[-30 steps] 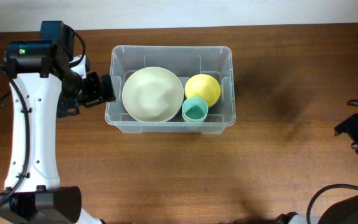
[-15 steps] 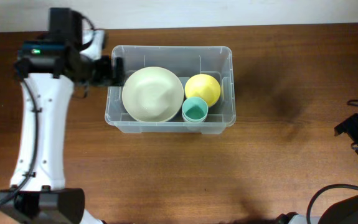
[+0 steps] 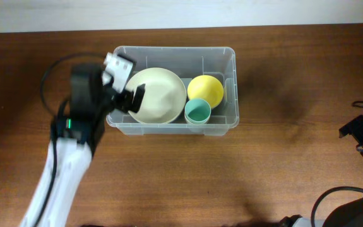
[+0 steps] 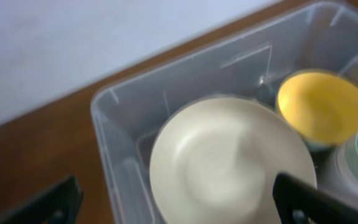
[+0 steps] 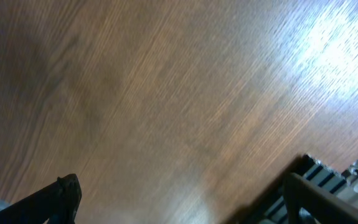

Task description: Pack container

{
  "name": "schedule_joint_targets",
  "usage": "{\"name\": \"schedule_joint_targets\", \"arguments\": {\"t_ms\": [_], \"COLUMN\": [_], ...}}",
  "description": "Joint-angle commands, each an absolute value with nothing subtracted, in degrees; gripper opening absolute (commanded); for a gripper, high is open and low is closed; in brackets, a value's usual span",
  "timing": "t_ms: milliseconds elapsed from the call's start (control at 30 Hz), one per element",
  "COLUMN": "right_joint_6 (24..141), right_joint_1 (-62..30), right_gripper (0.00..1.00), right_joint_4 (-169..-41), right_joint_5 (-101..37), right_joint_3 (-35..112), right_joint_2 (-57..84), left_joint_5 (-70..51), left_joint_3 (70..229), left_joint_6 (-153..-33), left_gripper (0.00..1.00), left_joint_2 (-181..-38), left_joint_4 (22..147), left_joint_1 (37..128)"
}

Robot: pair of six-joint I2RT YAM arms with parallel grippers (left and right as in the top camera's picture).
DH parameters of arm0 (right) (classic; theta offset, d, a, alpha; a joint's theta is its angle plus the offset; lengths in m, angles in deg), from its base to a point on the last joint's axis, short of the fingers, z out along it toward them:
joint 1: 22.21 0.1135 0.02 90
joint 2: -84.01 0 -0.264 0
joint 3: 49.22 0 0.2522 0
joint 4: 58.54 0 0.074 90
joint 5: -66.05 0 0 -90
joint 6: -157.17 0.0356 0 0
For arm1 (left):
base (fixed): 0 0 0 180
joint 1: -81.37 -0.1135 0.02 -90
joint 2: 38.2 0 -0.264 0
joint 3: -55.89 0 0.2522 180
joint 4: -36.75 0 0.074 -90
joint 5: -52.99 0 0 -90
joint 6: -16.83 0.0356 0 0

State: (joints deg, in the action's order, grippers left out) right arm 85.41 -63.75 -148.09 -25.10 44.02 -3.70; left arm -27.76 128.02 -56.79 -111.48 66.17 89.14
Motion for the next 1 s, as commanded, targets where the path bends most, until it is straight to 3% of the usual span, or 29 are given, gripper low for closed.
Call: {"name": "schedule_joint_targets", "arguments": {"t_ms": [0,200,433,833,967], "right_joint_6": [86.09,86.09,86.09,86.09,86.09], "right_joint_1": [-63.86,-63.86,-63.86,-63.86,-63.86], "right_gripper": [0.99,0.99,0.99,0.99,0.99], "right_joint_4": [-148.06,-148.06,-148.06,-148.06,-148.06], "right_joint_5": [-24.99,-24.99,-24.99,-24.99,-24.99], "right_joint_3": [43.93,43.93,43.93,43.93,43.93], "right_joint_2": [-3.91,-3.91,-3.91,-3.91,-3.91], "left_joint_5": [-26.99,-26.95,-26.97,-27.06,-27.82], "left_joint_3": [113.23,89.97,77.36,70.41,70.17], "left_joint_6": [-55.48,-55.5,-55.48,-55.48,-55.5], "left_gripper": [1.0,1.0,1.0,1.0,1.0], "left_joint_2": [-99.81,-75.89,-57.25,-45.93,-42.28], "left_joint_4": [55.42,39.44,32.32,31.86,37.84], "left_joint_1": [86.82,82.88,81.66,81.66,81.33]}}
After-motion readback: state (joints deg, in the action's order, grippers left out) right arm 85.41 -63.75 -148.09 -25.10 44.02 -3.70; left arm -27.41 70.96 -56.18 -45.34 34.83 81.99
